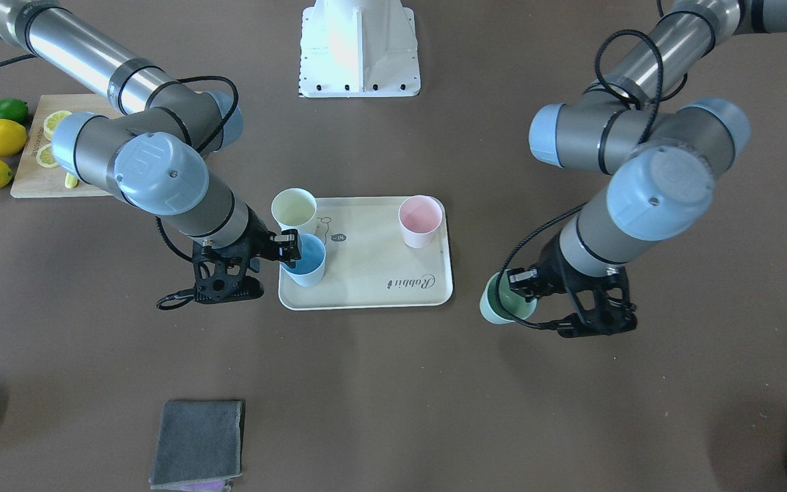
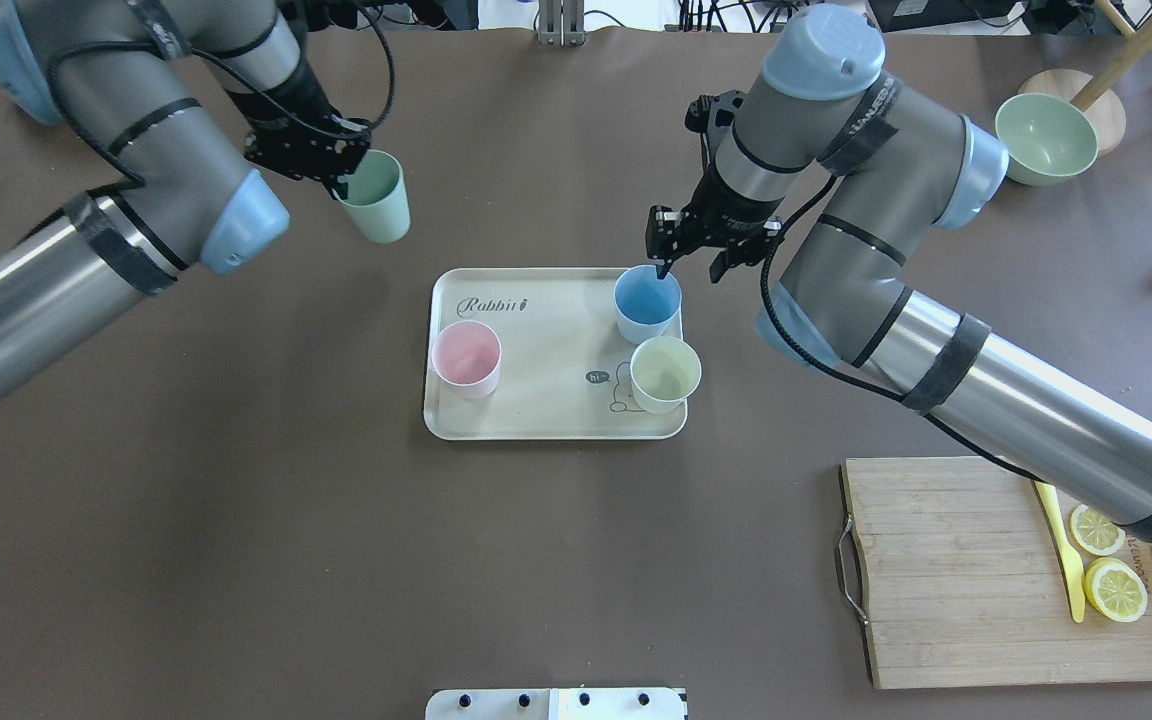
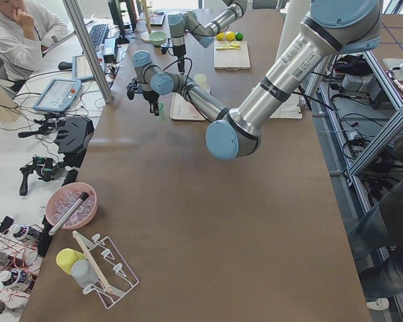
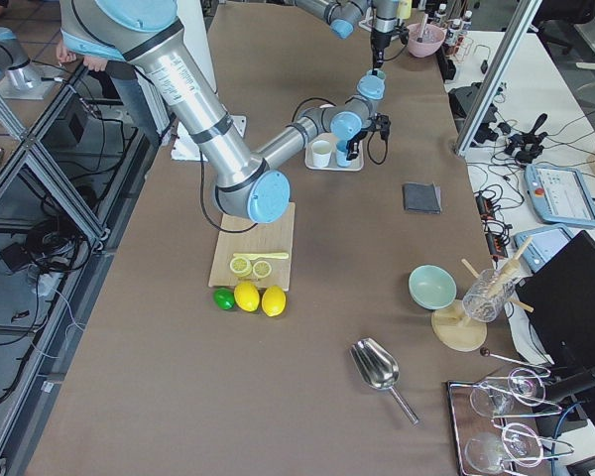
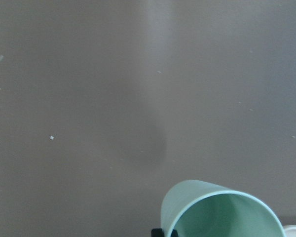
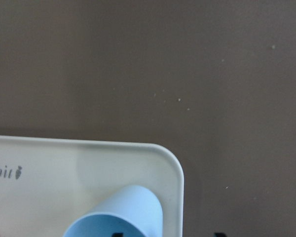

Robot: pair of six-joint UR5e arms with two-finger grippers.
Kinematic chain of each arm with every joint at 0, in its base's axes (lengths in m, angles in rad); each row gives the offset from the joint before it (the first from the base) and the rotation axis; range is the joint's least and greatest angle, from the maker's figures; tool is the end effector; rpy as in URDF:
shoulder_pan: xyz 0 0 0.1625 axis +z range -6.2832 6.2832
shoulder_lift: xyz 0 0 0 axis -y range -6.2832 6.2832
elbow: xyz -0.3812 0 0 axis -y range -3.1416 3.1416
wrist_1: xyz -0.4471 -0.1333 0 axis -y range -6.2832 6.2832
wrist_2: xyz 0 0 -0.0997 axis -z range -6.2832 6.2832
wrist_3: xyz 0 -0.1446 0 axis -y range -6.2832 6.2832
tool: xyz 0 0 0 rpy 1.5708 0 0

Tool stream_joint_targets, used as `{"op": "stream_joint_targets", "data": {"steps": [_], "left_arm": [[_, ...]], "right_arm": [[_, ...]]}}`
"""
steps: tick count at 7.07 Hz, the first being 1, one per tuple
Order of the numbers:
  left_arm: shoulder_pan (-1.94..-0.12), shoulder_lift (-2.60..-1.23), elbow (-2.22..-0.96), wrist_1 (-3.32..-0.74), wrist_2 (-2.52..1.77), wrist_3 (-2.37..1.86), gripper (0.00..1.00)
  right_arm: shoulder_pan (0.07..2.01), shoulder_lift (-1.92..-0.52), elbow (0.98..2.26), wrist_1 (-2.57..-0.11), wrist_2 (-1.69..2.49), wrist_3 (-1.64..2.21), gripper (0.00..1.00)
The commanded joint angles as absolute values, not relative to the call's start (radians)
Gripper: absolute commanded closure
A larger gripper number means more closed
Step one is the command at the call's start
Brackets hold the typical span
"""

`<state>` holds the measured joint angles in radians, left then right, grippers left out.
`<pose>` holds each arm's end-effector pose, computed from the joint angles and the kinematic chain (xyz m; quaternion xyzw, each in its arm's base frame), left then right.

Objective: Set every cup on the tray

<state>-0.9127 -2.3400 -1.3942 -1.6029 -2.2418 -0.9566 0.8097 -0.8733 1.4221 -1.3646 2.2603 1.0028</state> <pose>0.4446 -0.6461 0.2202 -0.0257 0.4263 -0.0336 0.9036 -0.5049 -0.5899 0.2344 -0.0220 -0.4675 -0.0182 0.8835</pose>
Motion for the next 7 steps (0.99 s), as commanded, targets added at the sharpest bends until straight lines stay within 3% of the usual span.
{"op": "stream_joint_targets", "data": {"steps": [1,4,5,6,7], "left_arm": [[-0.783,-2.378,-1.401,-1.611,-2.183,-1.074,1.0],[-0.726,-2.376,-1.391,-1.646,-2.158,-1.1,1.0],[-0.726,-2.376,-1.387,-1.655,-2.158,-1.106,0.31],[-0.729,-2.376,-1.387,-1.666,-2.158,-1.104,0.02],[-0.764,-2.376,-1.396,-1.664,-2.166,-1.097,0.02]], "right_arm": [[0.921,-0.908,1.425,-1.373,2.333,0.904,0.0],[1.038,-1.058,1.477,-1.374,2.374,0.709,0.0],[1.078,-1.089,1.477,-1.374,2.394,0.669,0.0],[1.101,-1.103,1.479,-1.373,2.399,0.628,0.0],[1.112,-1.107,1.48,-1.374,2.405,0.624,0.0]]}}
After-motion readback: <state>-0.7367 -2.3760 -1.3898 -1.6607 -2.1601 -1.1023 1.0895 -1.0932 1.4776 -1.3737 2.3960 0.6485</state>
